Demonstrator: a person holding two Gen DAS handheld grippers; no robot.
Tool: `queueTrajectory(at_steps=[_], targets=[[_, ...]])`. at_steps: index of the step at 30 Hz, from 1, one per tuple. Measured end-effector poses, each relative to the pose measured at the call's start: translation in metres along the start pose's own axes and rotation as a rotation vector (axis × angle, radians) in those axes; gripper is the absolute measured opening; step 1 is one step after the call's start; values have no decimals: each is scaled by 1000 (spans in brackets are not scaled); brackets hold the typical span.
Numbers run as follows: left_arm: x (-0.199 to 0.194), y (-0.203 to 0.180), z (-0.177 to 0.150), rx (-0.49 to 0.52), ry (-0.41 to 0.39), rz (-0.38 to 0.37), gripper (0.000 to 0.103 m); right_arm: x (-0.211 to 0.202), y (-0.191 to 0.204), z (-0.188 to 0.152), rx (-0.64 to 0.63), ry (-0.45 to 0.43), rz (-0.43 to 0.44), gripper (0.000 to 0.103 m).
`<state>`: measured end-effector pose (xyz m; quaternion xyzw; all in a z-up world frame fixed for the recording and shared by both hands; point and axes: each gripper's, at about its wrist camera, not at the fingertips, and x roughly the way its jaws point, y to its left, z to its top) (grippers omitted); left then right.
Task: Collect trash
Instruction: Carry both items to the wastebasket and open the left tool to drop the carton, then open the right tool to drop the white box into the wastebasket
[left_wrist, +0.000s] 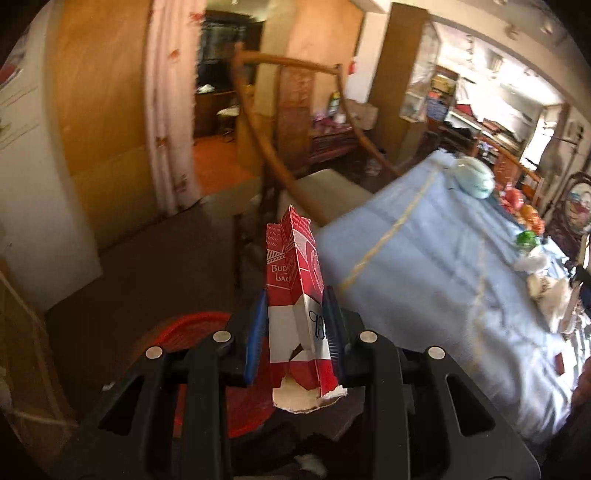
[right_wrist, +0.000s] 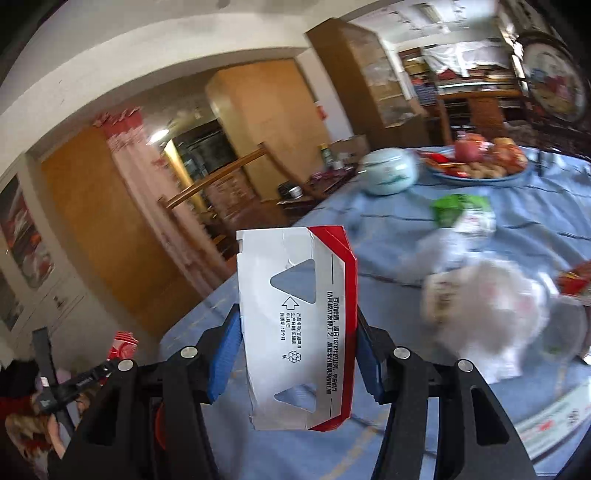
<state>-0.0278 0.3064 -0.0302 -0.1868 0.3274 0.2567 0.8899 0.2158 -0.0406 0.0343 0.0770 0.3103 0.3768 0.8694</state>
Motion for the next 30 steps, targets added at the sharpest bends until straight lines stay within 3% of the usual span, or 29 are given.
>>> queueTrajectory(at_steps=[9, 11, 13, 19, 25, 30], targets=[[36, 73, -43, -113, 106, 71, 39, 38, 88, -12, -117, 100, 67, 56], [38, 82, -50, -113, 110, 86, 49, 46, 105, -17, -132, 124, 82, 56], [38, 88, -53, -125, 104, 96, 65, 55, 125, -23, -150, 153, 101, 56], [24, 122, -58, -201, 58, 178, 87, 82, 188, -50, -229, 241, 151, 57], [10, 154, -60, -306, -4, 268, 94, 116, 241, -81, -305, 355, 210, 57], [10, 169, -61, -323, -9, 361, 94, 153, 285, -111, -361, 451, 257, 58]])
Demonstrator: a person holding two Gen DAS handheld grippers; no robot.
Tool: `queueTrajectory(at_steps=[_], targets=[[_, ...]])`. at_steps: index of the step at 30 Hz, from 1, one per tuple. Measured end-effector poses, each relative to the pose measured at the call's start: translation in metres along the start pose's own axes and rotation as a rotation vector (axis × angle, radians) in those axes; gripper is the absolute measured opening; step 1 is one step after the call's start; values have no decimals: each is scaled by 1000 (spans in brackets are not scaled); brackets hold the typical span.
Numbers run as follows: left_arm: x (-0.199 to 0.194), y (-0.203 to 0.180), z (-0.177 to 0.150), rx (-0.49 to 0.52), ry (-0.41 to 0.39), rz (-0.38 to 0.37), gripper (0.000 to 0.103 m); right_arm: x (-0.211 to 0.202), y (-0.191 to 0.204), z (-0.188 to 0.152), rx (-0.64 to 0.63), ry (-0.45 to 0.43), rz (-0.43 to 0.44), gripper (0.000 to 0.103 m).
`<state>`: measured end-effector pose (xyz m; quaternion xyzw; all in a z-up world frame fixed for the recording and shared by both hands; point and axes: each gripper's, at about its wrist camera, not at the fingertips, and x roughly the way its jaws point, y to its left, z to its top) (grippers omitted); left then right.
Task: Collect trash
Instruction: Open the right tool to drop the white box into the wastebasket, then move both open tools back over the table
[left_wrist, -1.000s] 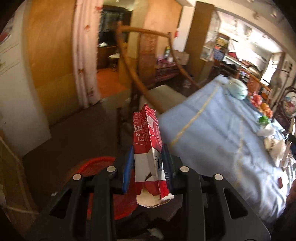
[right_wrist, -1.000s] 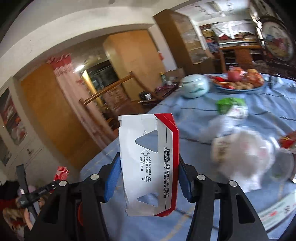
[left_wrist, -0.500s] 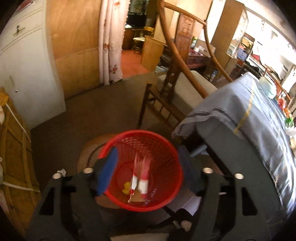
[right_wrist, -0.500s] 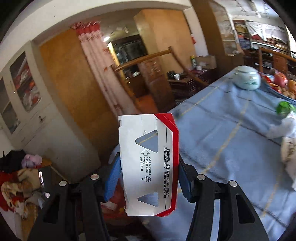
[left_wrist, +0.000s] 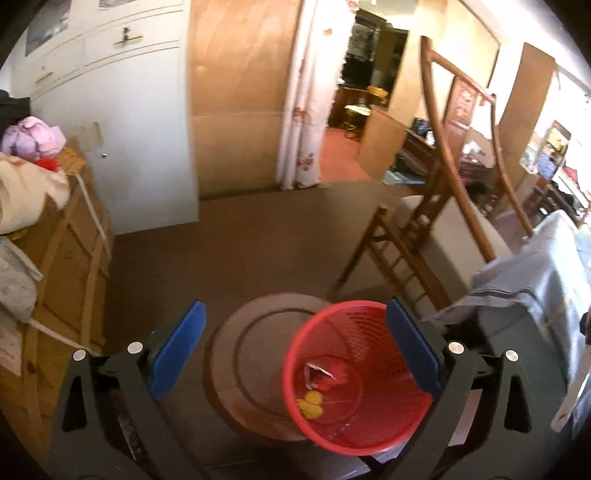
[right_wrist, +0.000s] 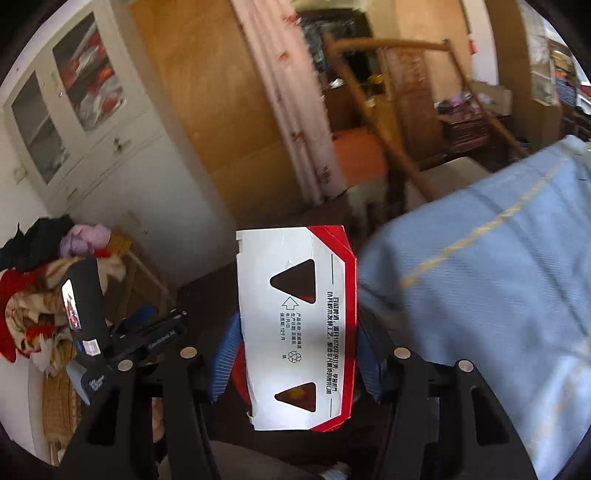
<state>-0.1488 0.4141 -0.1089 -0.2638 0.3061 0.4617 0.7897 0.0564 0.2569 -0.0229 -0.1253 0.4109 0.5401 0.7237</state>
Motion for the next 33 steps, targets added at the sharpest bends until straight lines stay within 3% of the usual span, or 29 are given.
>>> queueTrajectory(at_steps=[5, 15, 24, 33], targets=[[12, 4, 8, -25, 13, 3, 94, 31, 10, 5, -24, 27, -26, 64], [12, -5, 3, -4, 27, -11, 94, 6, -23, 0, 35, -9, -50, 68], [-13, -29, 1, 43, -2, -82, 94, -49, -38, -14, 86, -116, -92, 73], [-74, -81, -17, 214, -116, -176, 96, -136, -43, -51, 124, -297, -185, 81]])
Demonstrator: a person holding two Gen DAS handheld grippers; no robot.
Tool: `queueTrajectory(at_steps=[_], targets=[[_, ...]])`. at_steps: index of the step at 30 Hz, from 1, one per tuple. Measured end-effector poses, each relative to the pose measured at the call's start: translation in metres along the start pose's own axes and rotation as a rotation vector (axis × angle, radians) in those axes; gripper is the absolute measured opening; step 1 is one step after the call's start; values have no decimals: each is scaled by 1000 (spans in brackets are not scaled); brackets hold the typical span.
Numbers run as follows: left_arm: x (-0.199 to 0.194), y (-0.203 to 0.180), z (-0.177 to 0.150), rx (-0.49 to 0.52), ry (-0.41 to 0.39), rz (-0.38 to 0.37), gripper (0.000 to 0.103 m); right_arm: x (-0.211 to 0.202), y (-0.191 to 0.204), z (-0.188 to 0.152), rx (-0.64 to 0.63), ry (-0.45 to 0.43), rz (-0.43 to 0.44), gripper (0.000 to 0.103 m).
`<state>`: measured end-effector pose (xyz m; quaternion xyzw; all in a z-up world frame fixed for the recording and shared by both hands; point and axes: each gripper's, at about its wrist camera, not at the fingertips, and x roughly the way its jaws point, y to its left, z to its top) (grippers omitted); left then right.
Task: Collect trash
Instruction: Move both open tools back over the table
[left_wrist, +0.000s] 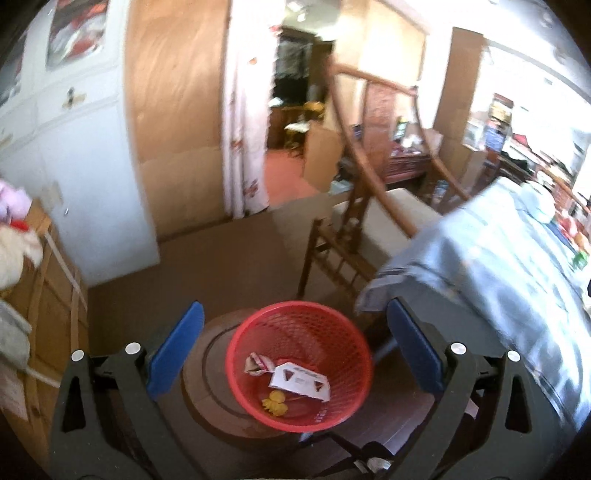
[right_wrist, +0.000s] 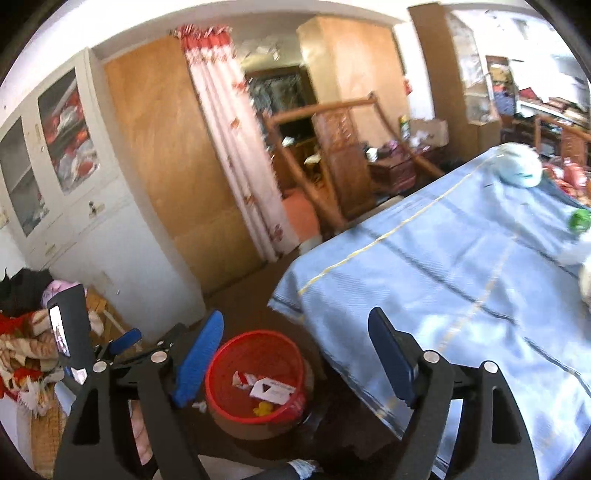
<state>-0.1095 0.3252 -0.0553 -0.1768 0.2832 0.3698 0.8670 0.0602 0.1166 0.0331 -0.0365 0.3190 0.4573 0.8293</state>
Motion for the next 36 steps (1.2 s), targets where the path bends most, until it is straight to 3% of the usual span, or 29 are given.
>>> queueTrajectory(at_steps=[9, 18, 22, 28, 31, 36], targets=[[-87, -69, -14, 181, -164, -175, 96, -119, -42, -33, 96, -223, -128, 90], [-157, -132, -50, 393, -315, -263, 96, -243, -89, -83, 196, -470, -281, 97], [-168, -156, -61, 450, -290, -321, 96, -284, -113, -105, 240, -556, -359, 97], [-153, -195, -68, 516, -155, -438, 96, -318, -160, -134, 357, -624, -455, 97], [-139, -219, -74, 557, -105, -459, 96, -319, -188, -144, 423, -616, -495, 97], [-109, -256, -75, 593, -24, -494, 96, -293, -234, -151, 520, -528, -551, 97]])
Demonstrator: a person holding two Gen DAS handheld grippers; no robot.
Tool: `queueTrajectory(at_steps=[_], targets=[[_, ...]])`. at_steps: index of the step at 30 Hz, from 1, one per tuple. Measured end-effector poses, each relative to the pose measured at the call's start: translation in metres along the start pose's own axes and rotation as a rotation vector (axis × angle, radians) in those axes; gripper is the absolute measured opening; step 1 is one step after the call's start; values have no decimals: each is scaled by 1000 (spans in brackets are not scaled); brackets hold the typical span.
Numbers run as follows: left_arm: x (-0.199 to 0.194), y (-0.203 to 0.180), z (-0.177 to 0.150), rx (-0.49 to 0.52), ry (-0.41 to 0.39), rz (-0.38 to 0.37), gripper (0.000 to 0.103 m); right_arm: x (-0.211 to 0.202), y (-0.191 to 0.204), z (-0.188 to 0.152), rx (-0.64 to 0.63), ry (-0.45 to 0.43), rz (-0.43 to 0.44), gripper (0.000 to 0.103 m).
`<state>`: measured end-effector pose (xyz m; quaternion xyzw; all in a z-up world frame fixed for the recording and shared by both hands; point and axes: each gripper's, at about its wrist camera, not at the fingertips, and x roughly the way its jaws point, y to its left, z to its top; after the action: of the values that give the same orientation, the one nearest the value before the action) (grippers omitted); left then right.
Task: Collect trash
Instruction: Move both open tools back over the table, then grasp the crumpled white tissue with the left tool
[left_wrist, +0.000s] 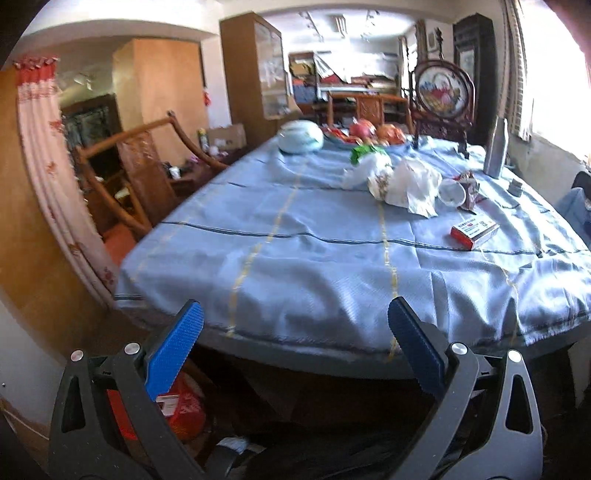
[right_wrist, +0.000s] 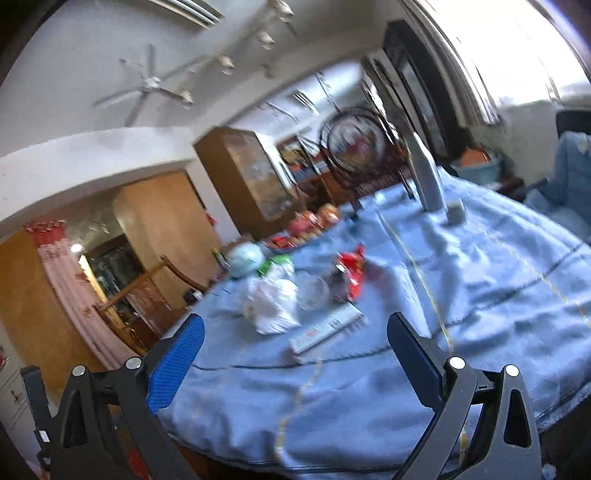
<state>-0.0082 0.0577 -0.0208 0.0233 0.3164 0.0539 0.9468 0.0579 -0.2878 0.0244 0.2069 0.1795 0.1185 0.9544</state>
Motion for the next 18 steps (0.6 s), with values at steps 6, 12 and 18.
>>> queueTrajectory(at_steps=[6, 12, 18], targets=[[46, -12, 37, -1, 67, -98, 96, 45, -7, -5, -12, 78, -75, 97], [81, -41, 81, 34, 64, -154, 96, 74, 1, 9, -74, 104, -135, 97], [118, -80, 121, 81, 67, -210, 96, 104, 3, 19, -157, 133, -219, 97]])
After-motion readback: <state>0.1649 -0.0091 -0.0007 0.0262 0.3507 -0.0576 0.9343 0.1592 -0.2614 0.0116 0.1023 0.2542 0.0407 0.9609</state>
